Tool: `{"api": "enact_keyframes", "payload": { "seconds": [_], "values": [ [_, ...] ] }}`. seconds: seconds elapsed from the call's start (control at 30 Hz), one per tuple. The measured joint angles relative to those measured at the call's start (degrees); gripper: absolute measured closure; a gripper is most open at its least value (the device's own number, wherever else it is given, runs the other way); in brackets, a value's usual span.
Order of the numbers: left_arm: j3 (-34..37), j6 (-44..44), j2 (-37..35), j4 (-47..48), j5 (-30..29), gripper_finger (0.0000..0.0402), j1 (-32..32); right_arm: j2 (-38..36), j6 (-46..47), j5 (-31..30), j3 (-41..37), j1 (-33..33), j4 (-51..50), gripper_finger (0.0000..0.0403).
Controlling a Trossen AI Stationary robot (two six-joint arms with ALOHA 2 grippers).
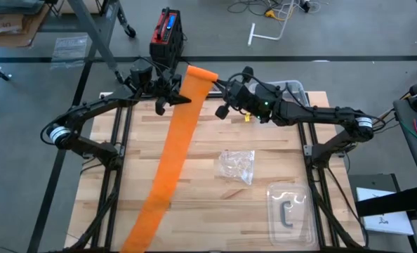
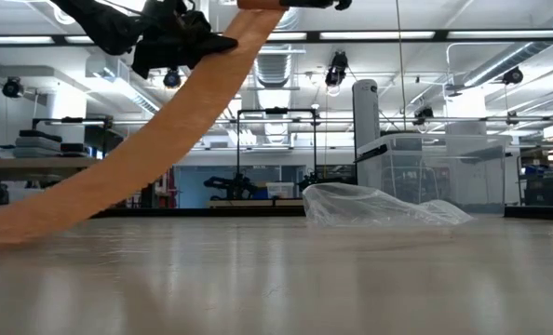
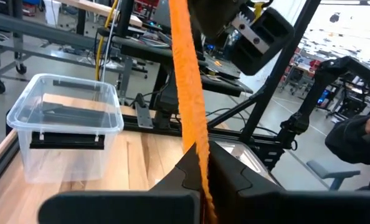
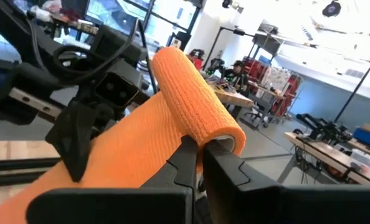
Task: Roll bandage
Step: Roll the orange bandage
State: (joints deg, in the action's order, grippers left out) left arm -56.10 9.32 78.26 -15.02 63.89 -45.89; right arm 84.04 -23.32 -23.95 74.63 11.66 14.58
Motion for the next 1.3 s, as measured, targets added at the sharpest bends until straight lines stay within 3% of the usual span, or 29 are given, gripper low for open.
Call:
{"api": "enact_keyframes", "payload": {
  "seconds": [0.2, 0.33, 0.63, 0.8, 0.93, 1.07, 1.3],
  "values": [
    [-0.3, 0.7, -0.2, -0.7, -0.1, 0.04, 0.0, 1.3, -3.8, 1.3, 0.0, 0.0, -1.9, 0.0389],
    [-0.4, 0.7, -1.1, -0.8, -0.1, 0.0378, 0.0, 1.3, -8.5, 1.2, 0.0, 0.0, -0.5, 0.0389],
    [-0.4, 0.7, -5.8, -0.9, -0.5, 0.0267, -0.9, 1.5, -24.8, 0.8, 0.8, 0.0, 2.3, 0.0389],
    [-0.4, 1.8, -8.7, -0.9, -1.9, 0.0197, -2.1, 2.2, -32.9, -1.7, 0.8, -0.7, 8.9, 0.0389],
    [-0.4, 1.7, -11.1, -1.1, -4.7, 0.0153, -3.7, 3.2, -34.0, -1.8, 0.8, -1.4, 11.7, 0.0389],
    [-0.5, 1.8, -13.5, -3.0, -7.0, 0.0124, -4.8, 5.0, -35.0, -1.8, 0.8, -2.3, 12.1, 0.039],
    [-0.5, 3.5, -15.5, -3.4, -7.8, 0.0102, -5.0, 9.1, -45.7, -5.0, 0.8, -4.3, 20.7, 0.039]
  ]
}}
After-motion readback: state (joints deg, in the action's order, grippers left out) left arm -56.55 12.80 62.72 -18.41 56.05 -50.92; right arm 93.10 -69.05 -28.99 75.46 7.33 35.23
